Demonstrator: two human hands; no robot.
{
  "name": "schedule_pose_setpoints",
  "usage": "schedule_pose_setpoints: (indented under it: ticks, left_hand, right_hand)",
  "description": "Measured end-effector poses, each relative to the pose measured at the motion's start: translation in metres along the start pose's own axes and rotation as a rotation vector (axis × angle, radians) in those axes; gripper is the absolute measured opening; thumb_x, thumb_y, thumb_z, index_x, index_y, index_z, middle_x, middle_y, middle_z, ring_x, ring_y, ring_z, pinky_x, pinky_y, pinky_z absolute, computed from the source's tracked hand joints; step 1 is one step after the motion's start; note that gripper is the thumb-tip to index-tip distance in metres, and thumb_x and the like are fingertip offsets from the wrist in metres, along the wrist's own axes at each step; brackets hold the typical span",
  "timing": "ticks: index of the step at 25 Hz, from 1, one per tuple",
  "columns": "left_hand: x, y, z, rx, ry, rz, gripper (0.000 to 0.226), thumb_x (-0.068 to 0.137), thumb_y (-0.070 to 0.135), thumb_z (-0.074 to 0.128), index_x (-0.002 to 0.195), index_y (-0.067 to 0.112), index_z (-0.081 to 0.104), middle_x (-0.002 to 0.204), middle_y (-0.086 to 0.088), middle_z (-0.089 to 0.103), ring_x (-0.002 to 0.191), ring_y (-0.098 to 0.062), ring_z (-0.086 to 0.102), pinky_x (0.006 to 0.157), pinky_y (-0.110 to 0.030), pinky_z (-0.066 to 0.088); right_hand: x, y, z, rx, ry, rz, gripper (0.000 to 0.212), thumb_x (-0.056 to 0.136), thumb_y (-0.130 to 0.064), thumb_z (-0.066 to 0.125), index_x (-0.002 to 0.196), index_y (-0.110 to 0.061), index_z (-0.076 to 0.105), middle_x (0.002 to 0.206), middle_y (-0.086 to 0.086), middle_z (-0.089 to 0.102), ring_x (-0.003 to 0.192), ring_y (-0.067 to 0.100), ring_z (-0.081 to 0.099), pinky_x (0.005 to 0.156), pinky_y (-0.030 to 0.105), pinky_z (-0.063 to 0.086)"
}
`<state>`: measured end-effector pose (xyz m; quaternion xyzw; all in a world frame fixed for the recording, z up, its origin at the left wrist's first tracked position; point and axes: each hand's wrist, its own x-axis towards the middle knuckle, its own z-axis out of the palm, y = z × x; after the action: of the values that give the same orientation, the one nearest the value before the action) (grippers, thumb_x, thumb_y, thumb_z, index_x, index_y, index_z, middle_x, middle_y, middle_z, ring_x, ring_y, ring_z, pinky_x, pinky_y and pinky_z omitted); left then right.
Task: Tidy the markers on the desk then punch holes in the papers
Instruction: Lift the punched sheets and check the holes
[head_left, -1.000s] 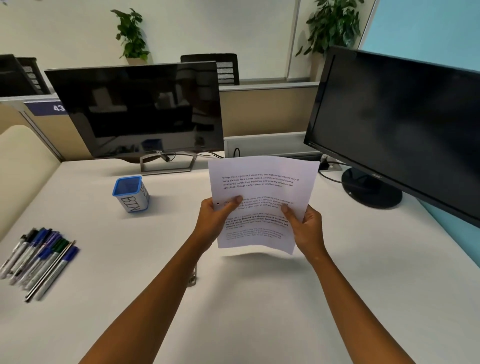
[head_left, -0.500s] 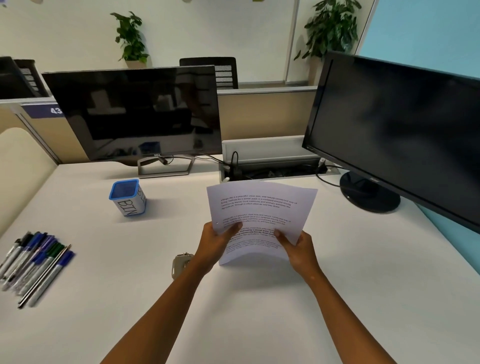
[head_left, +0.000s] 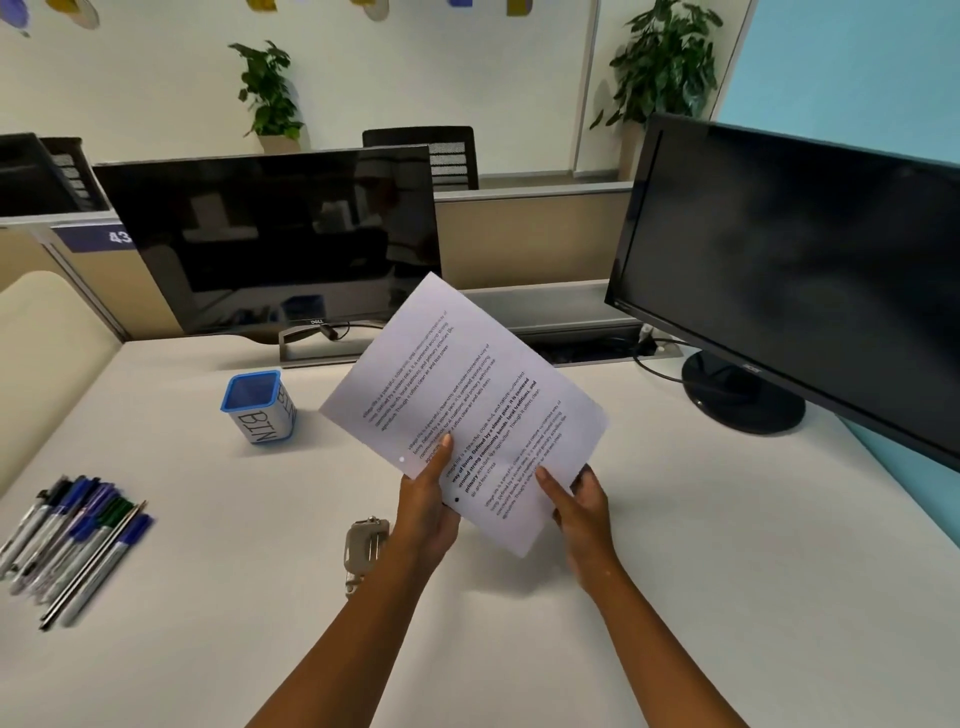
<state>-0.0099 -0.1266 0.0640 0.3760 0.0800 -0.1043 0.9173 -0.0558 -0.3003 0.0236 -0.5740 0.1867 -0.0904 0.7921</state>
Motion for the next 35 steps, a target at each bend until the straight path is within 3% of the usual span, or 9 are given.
schedule_pose_setpoints:
  ticks: [3,6,10,13,16,18,22,27,35]
  left_hand:
    - [-0.001,-0.004,-0.003,0.001,0.028,-0.019,0.061,0.087,0.011,0.065,0.144,0.014,0.043,0.136,-0.019,0.059,0.121,-0.04,0.059,0.096,-0.058,0.051]
    - [-0.001,0.011,-0.011,0.022,0.072,-0.017,0.048,0.098,0.013,0.055,0.145,0.014,0.044,0.136,-0.017,0.06,0.119,-0.035,0.062,0.092,-0.051,0.056]
    - [0.002,0.054,-0.038,-0.016,0.088,-0.131,0.063,0.095,0.06,0.042,0.137,0.015,0.055,0.132,-0.013,0.064,0.115,-0.031,0.064,0.091,-0.045,0.055]
    - [0.011,0.076,-0.061,0.25,0.106,-0.26,0.069,0.086,0.071,0.045,0.131,0.02,0.059,0.125,-0.01,0.069,0.114,-0.035,0.062,0.097,-0.055,0.046]
    - [0.017,0.079,-0.061,0.761,-0.02,-0.24,0.06,0.079,0.063,0.061,0.123,0.023,0.064,0.115,-0.004,0.073,0.105,-0.033,0.067,0.091,-0.05,0.05]
    - [0.017,0.073,-0.054,0.912,-0.113,-0.181,0.059,0.071,0.054,0.072,0.12,0.021,0.066,0.114,0.001,0.074,0.1,-0.03,0.07,0.088,-0.046,0.054]
    - [0.015,0.056,-0.046,0.808,-0.036,0.017,0.043,0.071,0.032,0.079,0.109,0.014,0.07,0.102,-0.005,0.077,0.092,-0.031,0.074,0.073,-0.039,0.06]
    - [0.017,0.052,-0.031,0.704,0.025,0.163,0.034,0.072,0.028,0.076,0.102,0.014,0.069,0.093,-0.003,0.077,0.079,-0.023,0.075,0.065,-0.028,0.06]
    - [0.013,0.039,-0.046,0.769,-0.008,0.087,0.019,0.082,0.015,0.078,0.098,0.02,0.07,0.087,0.006,0.078,0.081,-0.02,0.075,0.065,-0.026,0.06]
  right_hand:
    - [0.001,0.002,0.007,-0.012,0.013,-0.017,0.033,0.085,-0.019,0.074,0.117,-0.015,0.064,0.112,0.002,0.074,0.103,0.022,0.071,0.089,0.044,0.057]
    - [0.007,-0.004,-0.003,-0.103,0.047,-0.049,0.027,0.089,-0.015,0.07,0.115,-0.012,0.065,0.11,0.004,0.074,0.1,0.024,0.072,0.086,0.044,0.059]
    - [0.017,-0.016,-0.035,-0.213,0.018,-0.046,0.029,0.09,-0.015,0.069,0.118,-0.014,0.065,0.112,0.004,0.074,0.101,0.024,0.071,0.088,0.045,0.058]
    - [0.019,-0.028,-0.049,-0.291,-0.054,-0.03,0.029,0.091,-0.016,0.067,0.12,-0.015,0.065,0.111,0.002,0.074,0.098,0.022,0.072,0.086,0.043,0.059]
    - [0.02,-0.036,-0.051,-0.335,-0.091,-0.033,0.026,0.092,-0.016,0.066,0.118,-0.017,0.065,0.109,0.001,0.074,0.096,0.021,0.073,0.08,0.038,0.061]
    - [0.021,-0.036,-0.049,-0.356,-0.087,-0.047,0.026,0.092,-0.017,0.066,0.118,-0.015,0.065,0.109,0.003,0.074,0.094,0.021,0.073,0.076,0.034,0.062]
    - [0.021,-0.038,-0.041,-0.364,-0.01,-0.123,0.026,0.09,-0.02,0.068,0.116,-0.015,0.066,0.104,0.002,0.073,0.092,0.02,0.072,0.069,0.024,0.061]
    - [0.024,-0.049,-0.035,-0.357,-0.009,-0.202,0.021,0.092,-0.024,0.064,0.113,-0.022,0.064,0.103,-0.003,0.071,0.09,0.014,0.069,0.068,0.017,0.058]
    - [0.02,-0.025,-0.05,-0.323,-0.023,-0.071,0.021,0.089,-0.019,0.068,0.106,-0.029,0.062,0.102,-0.004,0.07,0.092,0.018,0.069,0.065,0.018,0.058]
